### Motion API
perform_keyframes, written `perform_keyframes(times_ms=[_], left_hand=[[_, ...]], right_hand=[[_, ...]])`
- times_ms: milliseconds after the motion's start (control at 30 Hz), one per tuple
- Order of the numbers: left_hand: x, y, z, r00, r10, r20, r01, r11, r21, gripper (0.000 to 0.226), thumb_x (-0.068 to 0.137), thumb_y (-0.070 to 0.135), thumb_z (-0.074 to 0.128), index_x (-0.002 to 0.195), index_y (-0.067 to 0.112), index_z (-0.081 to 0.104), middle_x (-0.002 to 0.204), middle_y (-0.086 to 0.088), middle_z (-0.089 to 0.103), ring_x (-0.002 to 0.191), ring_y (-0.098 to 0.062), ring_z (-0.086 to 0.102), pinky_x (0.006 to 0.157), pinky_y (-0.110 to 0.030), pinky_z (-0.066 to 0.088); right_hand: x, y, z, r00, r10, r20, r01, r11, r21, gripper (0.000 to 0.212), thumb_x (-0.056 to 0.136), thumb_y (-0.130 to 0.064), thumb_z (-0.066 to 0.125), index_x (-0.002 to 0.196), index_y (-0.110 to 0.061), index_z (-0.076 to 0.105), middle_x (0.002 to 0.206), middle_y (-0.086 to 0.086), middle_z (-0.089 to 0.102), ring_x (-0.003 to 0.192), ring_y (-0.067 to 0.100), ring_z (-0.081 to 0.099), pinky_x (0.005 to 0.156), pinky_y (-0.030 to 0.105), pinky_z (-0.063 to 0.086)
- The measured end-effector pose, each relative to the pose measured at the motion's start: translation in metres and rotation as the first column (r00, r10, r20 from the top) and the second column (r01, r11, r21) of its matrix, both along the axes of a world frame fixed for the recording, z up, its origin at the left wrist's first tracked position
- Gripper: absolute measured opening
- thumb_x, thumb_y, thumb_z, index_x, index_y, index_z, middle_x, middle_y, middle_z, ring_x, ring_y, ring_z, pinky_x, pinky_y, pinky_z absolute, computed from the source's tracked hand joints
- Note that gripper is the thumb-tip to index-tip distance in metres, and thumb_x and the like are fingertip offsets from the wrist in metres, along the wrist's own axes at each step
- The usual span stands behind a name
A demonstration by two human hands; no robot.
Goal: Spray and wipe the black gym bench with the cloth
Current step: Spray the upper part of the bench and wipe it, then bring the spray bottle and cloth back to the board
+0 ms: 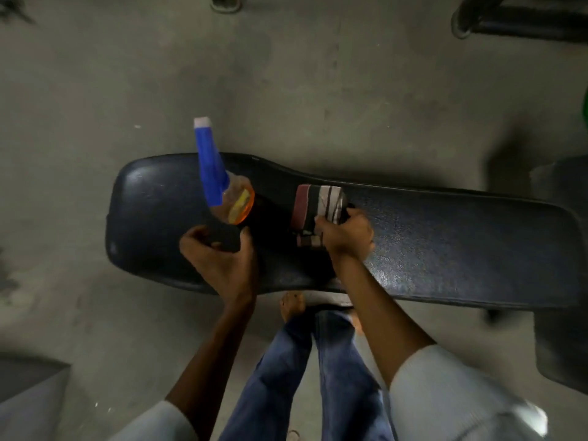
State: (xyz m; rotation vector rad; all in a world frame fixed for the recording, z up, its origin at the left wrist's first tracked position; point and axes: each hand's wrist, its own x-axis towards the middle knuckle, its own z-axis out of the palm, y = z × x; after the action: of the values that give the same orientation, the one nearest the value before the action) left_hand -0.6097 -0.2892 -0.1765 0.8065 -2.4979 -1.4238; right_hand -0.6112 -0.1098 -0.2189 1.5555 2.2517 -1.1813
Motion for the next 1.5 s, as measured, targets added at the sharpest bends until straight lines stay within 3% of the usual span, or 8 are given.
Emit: perform_keyframes(times_ms=[167,300,400,500,600,867,1167,1500], left_hand=[[-0.035,-0.001,0.017,0.967,-0.248,-0.064,0.249,0.969,-0.001,0.082,0.08,0.037,0.091,0.147,0.019,0.049,0.142,0.0,0.06,0.133,-0.013,0.06,0.117,-0.043,0.049],[-0.047,0.012,0.041,0.951,-0.3,-0.076,0.303,0.952,0.035,0.015,0.095,0.033,0.08,0.105,0.029,0.069,0.094,0.008,0.073,0.09,0.0,0.071,0.089,-0.034,0.062],[-0.039,0.026,0.062,0.945,-0.311,-0.102,0.315,0.949,0.024,0.012,0.096,0.026,0.079,0.09,0.026,0.068,0.081,0.009,0.07,0.078,0.002,0.069,0.077,-0.023,0.06],[-0.018,0.052,0.087,0.922,-0.379,-0.072,0.383,0.923,0.04,0.021,0.095,0.017,0.077,0.083,0.029,0.064,0.075,0.014,0.065,0.074,0.011,0.065,0.072,-0.006,0.05],[0.006,0.081,0.109,0.865,-0.491,-0.101,0.498,0.866,0.054,0.016,0.087,0.011,0.085,0.089,0.018,0.07,0.076,0.018,0.066,0.074,0.011,0.067,0.071,-0.01,0.051],[0.086,0.172,0.175,0.753,-0.651,-0.099,0.658,0.745,0.109,0.039,0.072,0.014,0.095,0.07,0.023,0.058,0.058,0.013,0.057,0.053,0.002,0.055,0.063,-0.025,0.049],[0.207,0.252,0.215,0.548,-0.831,-0.091,0.836,0.544,0.074,0.033,0.071,0.041,0.09,0.088,0.016,0.077,0.082,-0.001,0.08,0.073,-0.02,0.074,0.074,-0.043,0.061],[0.361,0.313,0.222,0.232,-0.973,-0.022,0.97,0.233,-0.072,0.032,0.074,0.043,0.093,0.083,0.019,0.075,0.08,-0.001,0.078,0.078,-0.03,0.072,0.073,-0.043,0.058]], right_hand=[[0.0,0.012,0.01,0.982,0.005,-0.191,-0.04,0.983,-0.177,0.034,0.076,-0.022,0.091,0.084,-0.03,0.058,0.101,0.002,0.072,0.096,0.024,0.069,0.083,0.033,0.056],[0.015,0.015,0.034,0.941,-0.101,-0.324,-0.065,0.884,-0.464,0.041,0.087,0.007,0.081,0.079,-0.02,0.052,0.087,0.001,0.066,0.083,0.015,0.065,0.078,0.025,0.056],[0.038,0.023,0.061,0.903,-0.288,-0.32,0.038,0.793,-0.608,0.038,0.089,0.009,0.078,0.083,-0.019,0.053,0.095,0.011,0.069,0.096,0.028,0.07,0.088,0.04,0.063],[0.066,0.039,0.093,0.803,-0.515,-0.301,0.165,0.678,-0.716,0.026,0.091,0.009,0.075,0.107,-0.01,0.066,0.102,0.009,0.078,0.09,0.022,0.077,0.07,0.032,0.068],[0.102,0.059,0.119,0.7,-0.656,-0.282,0.264,0.605,-0.752,0.04,0.089,0.005,0.078,0.128,0.0,0.071,0.112,0.013,0.082,0.09,0.021,0.081,0.068,0.031,0.067],[0.216,0.122,0.19,0.436,-0.825,-0.359,0.353,0.524,-0.775,0.024,0.096,0.004,0.069,0.108,-0.015,0.079,0.095,0.003,0.085,0.084,0.017,0.08,0.078,0.034,0.068],[0.359,0.17,0.233,0.222,-0.893,-0.392,0.473,0.45,-0.757,0.031,0.096,0.0,0.072,0.124,-0.012,0.077,0.115,0.011,0.083,0.101,0.027,0.079,0.095,0.044,0.063],[0.529,0.186,0.237,-0.063,-0.932,-0.358,0.624,0.243,-0.743,0.026,0.099,-0.004,0.071,0.123,-0.013,0.077,0.11,0.008,0.084,0.088,0.02,0.08,0.071,0.03,0.068]])
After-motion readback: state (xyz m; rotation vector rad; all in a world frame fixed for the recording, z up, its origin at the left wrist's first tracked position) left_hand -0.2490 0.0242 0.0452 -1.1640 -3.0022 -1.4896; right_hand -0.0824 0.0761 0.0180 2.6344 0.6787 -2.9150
